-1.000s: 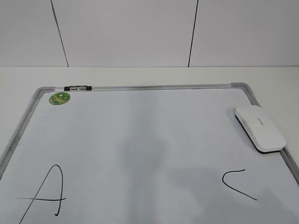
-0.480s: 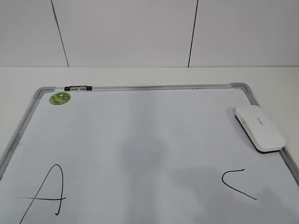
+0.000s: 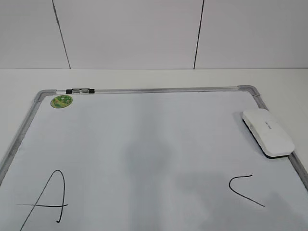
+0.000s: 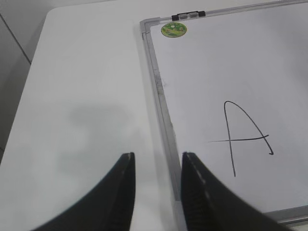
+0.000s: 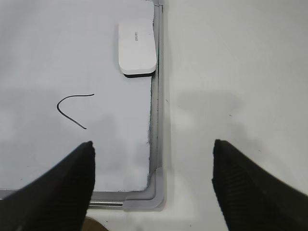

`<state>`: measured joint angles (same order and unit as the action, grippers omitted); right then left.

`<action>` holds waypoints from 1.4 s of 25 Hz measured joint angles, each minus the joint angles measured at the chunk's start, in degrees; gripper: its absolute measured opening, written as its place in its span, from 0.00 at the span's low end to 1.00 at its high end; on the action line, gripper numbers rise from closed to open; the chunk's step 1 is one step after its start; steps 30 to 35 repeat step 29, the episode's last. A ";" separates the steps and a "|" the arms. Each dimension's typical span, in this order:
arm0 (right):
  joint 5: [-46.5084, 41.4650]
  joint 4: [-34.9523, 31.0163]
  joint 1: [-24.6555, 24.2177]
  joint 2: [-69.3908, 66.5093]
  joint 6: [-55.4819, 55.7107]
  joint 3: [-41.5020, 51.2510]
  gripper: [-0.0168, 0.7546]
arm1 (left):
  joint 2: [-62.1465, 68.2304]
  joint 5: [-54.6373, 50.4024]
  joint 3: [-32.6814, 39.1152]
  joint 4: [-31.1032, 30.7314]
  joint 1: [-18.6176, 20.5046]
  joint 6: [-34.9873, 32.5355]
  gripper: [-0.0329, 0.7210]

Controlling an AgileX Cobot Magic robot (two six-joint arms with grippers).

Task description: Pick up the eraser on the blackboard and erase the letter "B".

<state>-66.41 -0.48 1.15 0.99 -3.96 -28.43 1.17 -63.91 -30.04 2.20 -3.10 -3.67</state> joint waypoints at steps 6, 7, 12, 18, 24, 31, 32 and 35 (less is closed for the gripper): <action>0.00 -0.38 0.00 0.00 0.00 0.00 0.78 | 0.00 0.00 0.00 0.47 0.00 0.00 0.37; 0.00 -0.38 0.00 0.00 0.00 0.00 0.78 | 0.00 0.00 0.00 0.47 0.00 0.00 0.37; 0.00 -0.47 0.00 0.00 0.00 0.00 0.78 | 0.00 0.00 0.00 0.59 0.00 0.00 0.37; 0.00 -0.47 0.00 0.00 0.00 0.00 0.78 | 0.00 0.00 0.00 0.59 0.00 0.00 0.37; 0.00 -0.49 0.00 0.00 0.00 0.00 0.78 | -0.39 0.00 0.00 0.59 0.00 -0.02 0.37; 0.00 -0.49 0.00 0.00 0.00 0.00 0.78 | -0.48 0.03 0.00 0.59 0.00 -0.02 0.37; 0.00 -0.49 0.00 0.00 0.00 0.00 0.78 | -0.48 0.03 0.00 0.59 0.00 -0.02 0.37; 0.00 -0.49 0.00 0.00 0.00 0.00 0.78 | -0.48 0.03 0.00 0.59 0.00 -0.02 0.37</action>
